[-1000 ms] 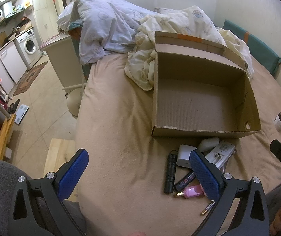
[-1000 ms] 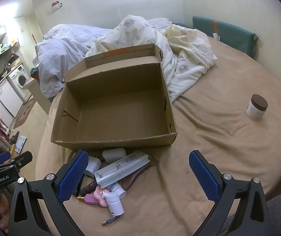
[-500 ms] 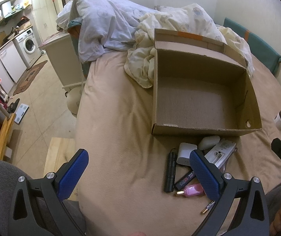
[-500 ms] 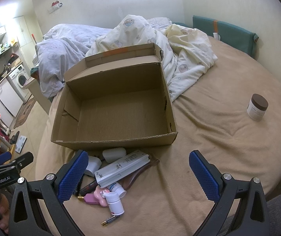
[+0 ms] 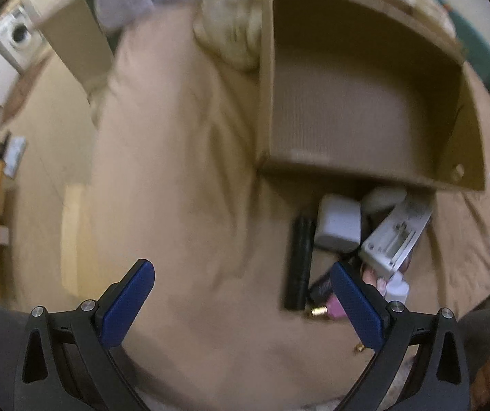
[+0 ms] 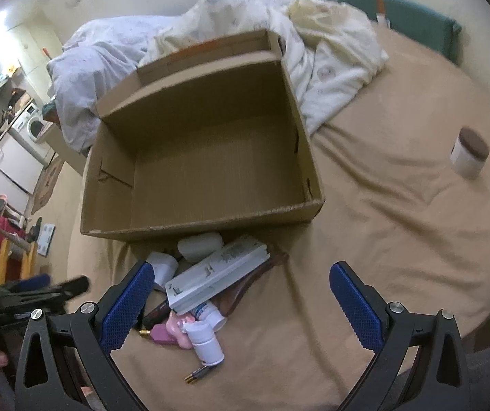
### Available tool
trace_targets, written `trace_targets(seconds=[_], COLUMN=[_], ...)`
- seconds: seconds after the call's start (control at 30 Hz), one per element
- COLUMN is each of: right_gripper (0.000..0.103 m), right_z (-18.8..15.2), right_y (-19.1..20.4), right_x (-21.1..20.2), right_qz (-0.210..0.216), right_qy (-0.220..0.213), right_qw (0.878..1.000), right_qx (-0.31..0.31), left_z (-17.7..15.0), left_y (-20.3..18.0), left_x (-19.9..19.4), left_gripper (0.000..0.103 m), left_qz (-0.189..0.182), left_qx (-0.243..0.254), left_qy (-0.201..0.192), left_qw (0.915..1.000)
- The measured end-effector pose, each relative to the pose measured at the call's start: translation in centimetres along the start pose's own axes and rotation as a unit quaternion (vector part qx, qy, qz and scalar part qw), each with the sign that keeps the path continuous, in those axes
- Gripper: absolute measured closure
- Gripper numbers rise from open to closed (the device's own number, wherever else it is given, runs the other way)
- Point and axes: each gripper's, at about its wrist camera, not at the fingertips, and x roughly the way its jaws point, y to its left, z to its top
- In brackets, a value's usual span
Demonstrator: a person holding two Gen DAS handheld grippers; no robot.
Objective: Organize rigid objects
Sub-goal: 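Grasp the black flashlight with the left tool while the right tool grasps the white pill bottle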
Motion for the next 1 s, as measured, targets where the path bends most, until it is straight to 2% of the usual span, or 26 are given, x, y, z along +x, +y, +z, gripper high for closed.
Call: trace_targets(seconds=[0.1, 0.27, 0.4, 0.57, 0.67, 0.7, 0.77, 0.87, 1.0], right_gripper=[0.000, 0.000, 0.000, 0.000, 0.000, 0.000, 0.000, 0.000, 0.033], right_z=[-0.2, -0.3, -0.4, -0.5, -0.7, -0.9, -1.3, -2.2, -3.4], right_y=[-0.6, -1.4, -1.8, -1.7, -0.9, -0.5, 0.4, 1.1, 1.5], right_x=[0.7, 1.2, 1.7, 2.6, 3.2, 3.5, 4.0, 5.1, 7.0], right_qz=[0.008, 0.016, 0.022, 0.031, 0.029, 0.026, 0.009, 0.026, 0.046], right_qy=[0.021, 0.038, 0.053, 0.074, 0.085, 0.090, 0.100, 0.132, 0.185], right_qw=[1.000, 0.999, 0.997, 0.995, 0.995, 0.995, 0.995, 0.991, 0.981], right_qx=[0.018, 0.036, 0.049, 0.053, 0.034, 0.022, -0.008, -0.025, -0.038], left_z=[0.4, 1.1, 1.1, 0.9, 0.6, 0.5, 0.5, -0.1, -0.6], left_y=[-0.9, -3.0, -3.6, -3.8, -4.3, -4.6, -5.0, -5.3, -5.5], left_x=[2.4, 5.1, 7.0, 8.4, 8.4, 8.2, 7.7, 7.0, 5.4], left_gripper=[0.014, 0.022, 0.046, 0.052, 0.070, 0.084, 0.085, 0.085, 0.085], left_qz=[-0.007, -0.013, -0.002, 0.002, -0.005, -0.014, -0.009, -0.009, -0.008], left_qx=[0.005, 0.032, 0.043, 0.041, 0.041, 0.044, 0.049, 0.049, 0.053], left_qy=[0.032, 0.060, 0.078, 0.090, 0.087, 0.086, 0.080, 0.076, 0.067], left_qw=[0.9994, 0.9976, 0.9960, 0.9951, 0.9953, 0.9953, 0.9955, 0.9959, 0.9963])
